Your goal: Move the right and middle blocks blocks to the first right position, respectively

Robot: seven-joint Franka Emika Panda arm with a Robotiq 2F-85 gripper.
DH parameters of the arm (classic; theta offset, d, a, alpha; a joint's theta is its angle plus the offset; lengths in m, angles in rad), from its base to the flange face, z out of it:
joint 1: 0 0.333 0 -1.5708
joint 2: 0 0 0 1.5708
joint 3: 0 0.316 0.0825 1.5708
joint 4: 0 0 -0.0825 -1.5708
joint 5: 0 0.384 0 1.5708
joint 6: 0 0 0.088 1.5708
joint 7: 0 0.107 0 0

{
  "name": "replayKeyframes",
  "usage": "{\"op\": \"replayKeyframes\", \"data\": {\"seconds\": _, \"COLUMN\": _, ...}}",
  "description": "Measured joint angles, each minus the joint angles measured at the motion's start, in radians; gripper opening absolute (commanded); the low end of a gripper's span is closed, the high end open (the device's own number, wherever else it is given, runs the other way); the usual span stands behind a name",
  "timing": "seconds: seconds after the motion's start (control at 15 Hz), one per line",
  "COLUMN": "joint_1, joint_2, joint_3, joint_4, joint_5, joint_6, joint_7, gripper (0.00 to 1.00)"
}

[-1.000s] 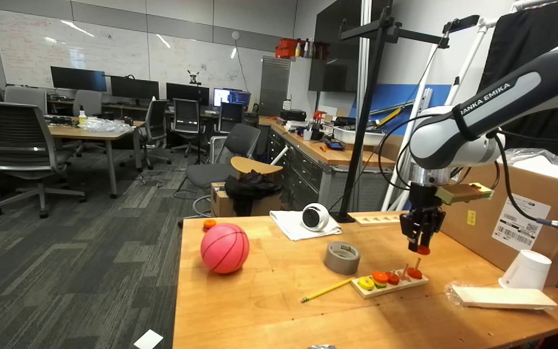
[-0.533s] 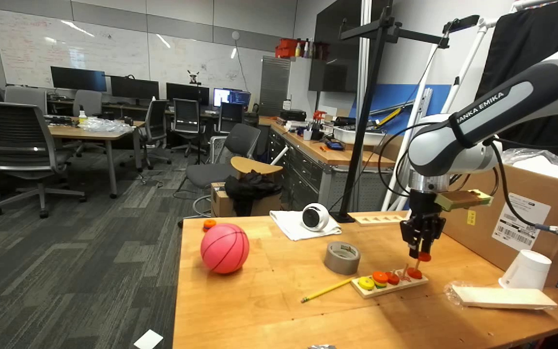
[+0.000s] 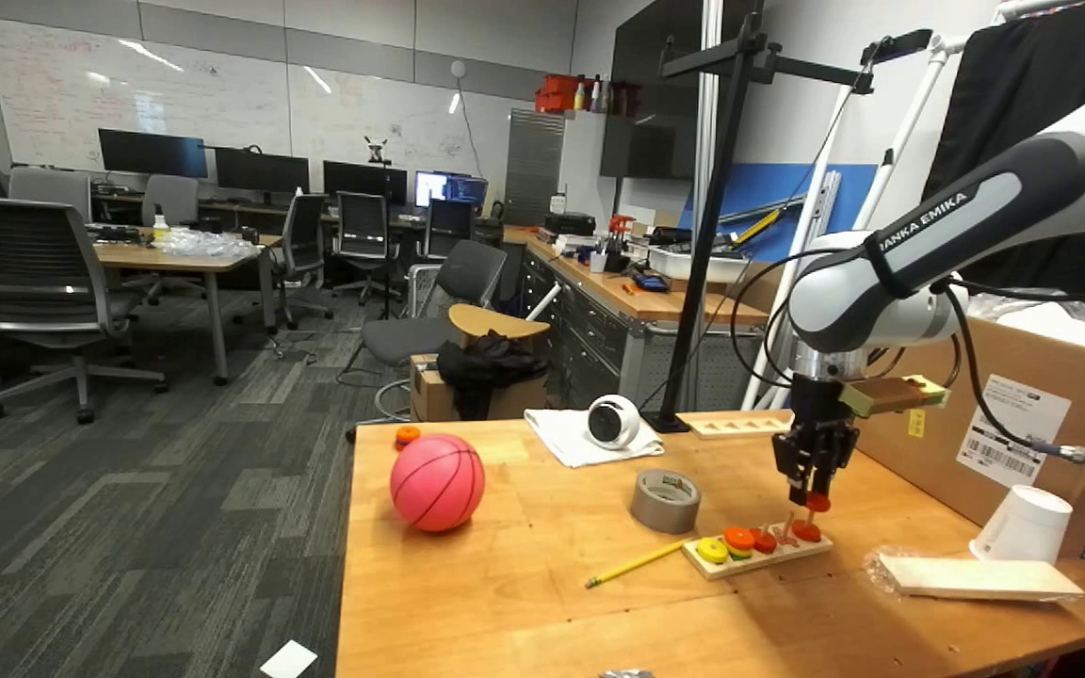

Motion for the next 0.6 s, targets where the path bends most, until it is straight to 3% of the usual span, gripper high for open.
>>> {"op": "replayKeyframes", "data": {"seconds": 0.6, "joint_1": -0.014, "joint_2": 0.012, "joint_3": -0.007, "joint_4": 0.015, "joint_5": 0.0, "joint_6": 0.015, "joint_7": -0.014, "gripper": 0.24}}
